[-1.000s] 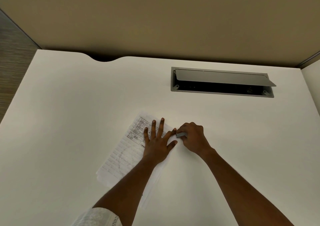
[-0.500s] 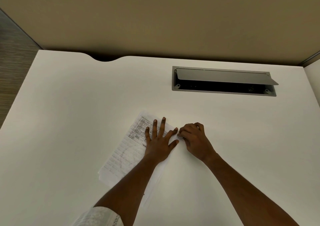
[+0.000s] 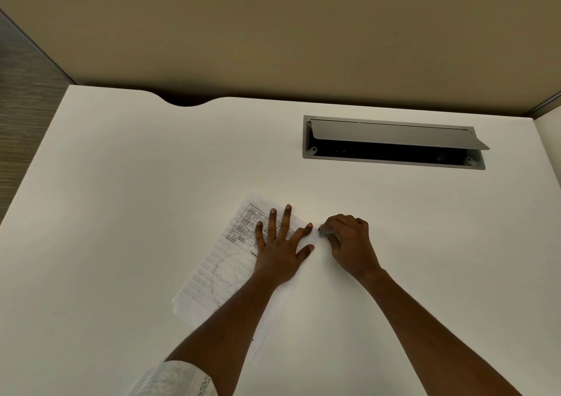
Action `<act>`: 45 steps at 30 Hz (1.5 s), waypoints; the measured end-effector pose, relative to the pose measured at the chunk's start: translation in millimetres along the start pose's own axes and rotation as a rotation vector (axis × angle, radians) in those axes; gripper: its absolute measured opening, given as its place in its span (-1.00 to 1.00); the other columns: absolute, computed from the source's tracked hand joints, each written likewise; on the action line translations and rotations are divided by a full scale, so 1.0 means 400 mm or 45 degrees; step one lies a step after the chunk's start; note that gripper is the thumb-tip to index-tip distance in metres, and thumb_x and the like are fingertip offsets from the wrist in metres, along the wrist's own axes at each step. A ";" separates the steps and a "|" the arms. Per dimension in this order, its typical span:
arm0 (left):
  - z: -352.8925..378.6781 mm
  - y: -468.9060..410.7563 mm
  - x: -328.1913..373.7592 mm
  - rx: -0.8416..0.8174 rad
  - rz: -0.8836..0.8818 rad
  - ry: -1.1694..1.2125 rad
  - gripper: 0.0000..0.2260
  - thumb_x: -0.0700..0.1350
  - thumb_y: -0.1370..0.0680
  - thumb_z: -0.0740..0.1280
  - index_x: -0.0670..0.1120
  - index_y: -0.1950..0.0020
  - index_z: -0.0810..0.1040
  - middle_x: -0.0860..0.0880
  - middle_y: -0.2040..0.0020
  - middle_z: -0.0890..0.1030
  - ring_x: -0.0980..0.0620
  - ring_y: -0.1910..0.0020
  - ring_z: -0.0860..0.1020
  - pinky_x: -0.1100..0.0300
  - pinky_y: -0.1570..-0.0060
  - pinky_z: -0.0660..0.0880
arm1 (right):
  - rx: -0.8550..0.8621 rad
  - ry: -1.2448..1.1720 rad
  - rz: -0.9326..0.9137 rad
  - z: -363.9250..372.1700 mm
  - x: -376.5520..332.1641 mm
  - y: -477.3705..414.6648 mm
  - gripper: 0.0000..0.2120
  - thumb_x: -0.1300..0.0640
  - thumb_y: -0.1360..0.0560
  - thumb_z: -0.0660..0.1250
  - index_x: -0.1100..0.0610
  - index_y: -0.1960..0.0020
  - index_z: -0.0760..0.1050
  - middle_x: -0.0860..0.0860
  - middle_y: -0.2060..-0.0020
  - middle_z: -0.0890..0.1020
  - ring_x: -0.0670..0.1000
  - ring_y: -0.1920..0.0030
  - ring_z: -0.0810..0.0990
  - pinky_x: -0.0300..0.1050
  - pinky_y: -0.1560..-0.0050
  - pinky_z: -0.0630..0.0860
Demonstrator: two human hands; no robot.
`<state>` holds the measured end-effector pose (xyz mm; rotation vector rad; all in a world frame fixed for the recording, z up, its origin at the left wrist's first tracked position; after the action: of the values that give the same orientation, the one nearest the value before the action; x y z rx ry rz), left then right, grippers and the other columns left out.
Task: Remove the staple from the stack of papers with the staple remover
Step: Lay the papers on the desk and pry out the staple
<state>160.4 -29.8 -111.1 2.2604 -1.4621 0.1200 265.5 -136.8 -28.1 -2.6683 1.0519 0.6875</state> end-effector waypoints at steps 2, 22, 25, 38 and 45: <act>-0.002 0.001 0.000 0.017 0.003 -0.003 -0.47 0.37 -0.65 -0.03 0.34 -0.62 0.06 0.00 -0.67 -0.36 -0.17 -0.60 -0.42 -0.26 -0.47 -0.42 | -0.063 0.007 0.004 0.013 0.001 -0.002 -0.81 0.36 -0.47 0.40 0.09 0.05 0.66 -0.06 0.05 0.68 0.06 -0.04 0.63 0.06 -0.15 0.38; -0.004 0.000 0.003 0.008 0.000 -0.026 -0.44 0.39 -0.63 -0.06 0.31 -0.63 0.07 -0.01 -0.66 -0.36 -0.18 -0.59 -0.43 -0.27 -0.49 -0.39 | -0.125 0.260 -0.348 0.038 -0.069 0.009 -0.78 0.38 -0.46 0.32 0.09 0.05 0.60 -0.04 0.08 0.68 0.02 0.00 0.65 0.08 -0.24 0.39; -0.005 0.001 0.004 0.006 -0.003 -0.014 -0.44 0.39 -0.63 -0.06 0.31 -0.63 0.08 -0.01 -0.67 -0.35 -0.16 -0.58 -0.46 -0.27 -0.49 -0.39 | -0.025 0.353 -0.454 0.032 -0.081 0.027 -0.76 0.38 -0.45 0.31 0.10 0.04 0.62 -0.03 0.06 0.69 0.02 0.00 0.66 0.10 -0.26 0.42; -0.005 0.000 0.002 -0.020 -0.011 0.011 -0.45 0.38 -0.64 -0.04 0.32 -0.63 0.06 0.00 -0.66 -0.37 -0.17 -0.61 -0.41 -0.28 -0.50 -0.37 | 0.121 0.278 -0.408 0.031 -0.065 0.050 -0.78 0.40 -0.42 0.44 0.14 0.01 0.66 0.03 0.00 0.71 0.06 -0.07 0.69 0.09 -0.33 0.33; -0.002 0.004 0.001 -0.036 -0.006 -0.003 -0.46 0.37 -0.65 -0.04 0.33 -0.63 0.03 -0.01 -0.66 -0.39 -0.19 -0.61 -0.41 -0.30 -0.50 -0.37 | 0.138 -0.163 0.068 0.001 0.015 0.013 -0.80 0.38 -0.49 0.40 0.11 0.02 0.61 -0.06 0.03 0.72 0.00 -0.02 0.68 -0.02 -0.25 0.27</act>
<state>159.0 -30.4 -109.8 2.2421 -1.4504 0.0947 265.5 -144.1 -31.6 -2.4777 1.0964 0.7769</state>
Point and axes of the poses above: each hand's wrist, its own y-axis away from the middle knuckle, its own z-axis out of the palm, x = y × z, the point moved 10 cm from there along -y, towards the middle knuckle
